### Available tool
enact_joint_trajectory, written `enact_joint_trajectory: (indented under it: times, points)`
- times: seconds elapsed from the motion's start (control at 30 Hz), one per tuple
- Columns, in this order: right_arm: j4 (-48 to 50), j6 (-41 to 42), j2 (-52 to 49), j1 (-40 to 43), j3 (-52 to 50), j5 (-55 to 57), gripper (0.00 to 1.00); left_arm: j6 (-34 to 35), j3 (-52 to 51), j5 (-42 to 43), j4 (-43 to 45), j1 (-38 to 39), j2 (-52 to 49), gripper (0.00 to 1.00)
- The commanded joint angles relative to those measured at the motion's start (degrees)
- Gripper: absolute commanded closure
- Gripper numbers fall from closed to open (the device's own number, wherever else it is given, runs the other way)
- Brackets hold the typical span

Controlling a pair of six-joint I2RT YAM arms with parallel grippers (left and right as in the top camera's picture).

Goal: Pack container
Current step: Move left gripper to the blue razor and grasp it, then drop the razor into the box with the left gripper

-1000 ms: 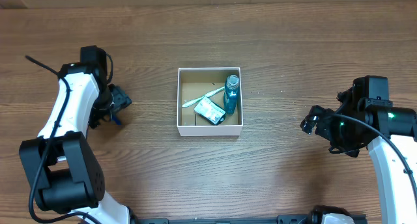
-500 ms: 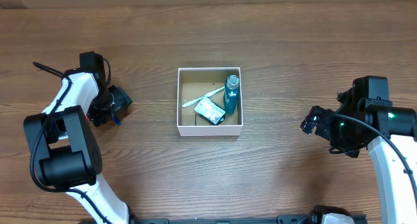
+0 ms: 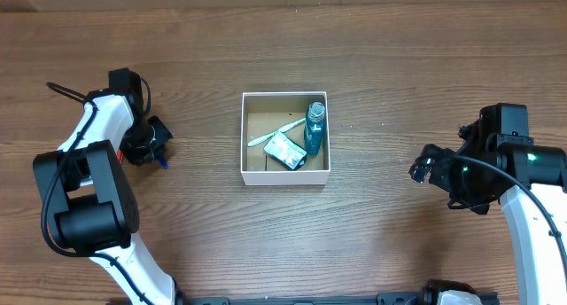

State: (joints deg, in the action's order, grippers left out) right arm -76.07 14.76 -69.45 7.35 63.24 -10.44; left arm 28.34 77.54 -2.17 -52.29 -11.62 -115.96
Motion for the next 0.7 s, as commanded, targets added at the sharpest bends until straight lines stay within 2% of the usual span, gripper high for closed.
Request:
enact_joint_trajectory:
  times: [0.0, 0.07, 0.17, 0.3, 0.4, 0.5, 0.67]
  points:
    - [0.17, 0.02, 0.24, -0.17, 0.07, 0.33, 0.00, -0.07, 7.76, -1.01, -6.71, 0.31, -1.99, 0.96]
    - [0.17, 0.02, 0.24, -0.17, 0.07, 0.35, 0.00, -0.11, 16.81, -0.96, -14.05, 2.64, 0.02, 0.96]
    - [0.20, 0.02, 0.24, -0.17, 0.07, 0.35, 0.00, -3.41, 24.98, -0.96, -18.49, 8.61, 3.43, 0.96]
    - [0.59, 0.04, 0.24, -0.17, 0.07, 0.35, 0.00, -16.76, 30.40, -0.76, -17.62, 22.45, 9.55, 0.96]
    - [0.79, 0.04, 0.24, -0.17, 0.07, 0.33, 0.00, -26.29, 30.25, -1.40, -16.17, 37.55, 9.99, 0.96]
    - [0.72, 0.04, 0.22, -0.17, 0.07, 0.33, 0.00, -25.51, 29.81, -1.40, -16.22, 41.99, 7.50, 0.96]
    - [0.59, 0.04, 0.24, -0.17, 0.07, 0.33, 0.00, -22.97, 29.70, 1.18, -18.45, 43.08, -0.72, 0.96]
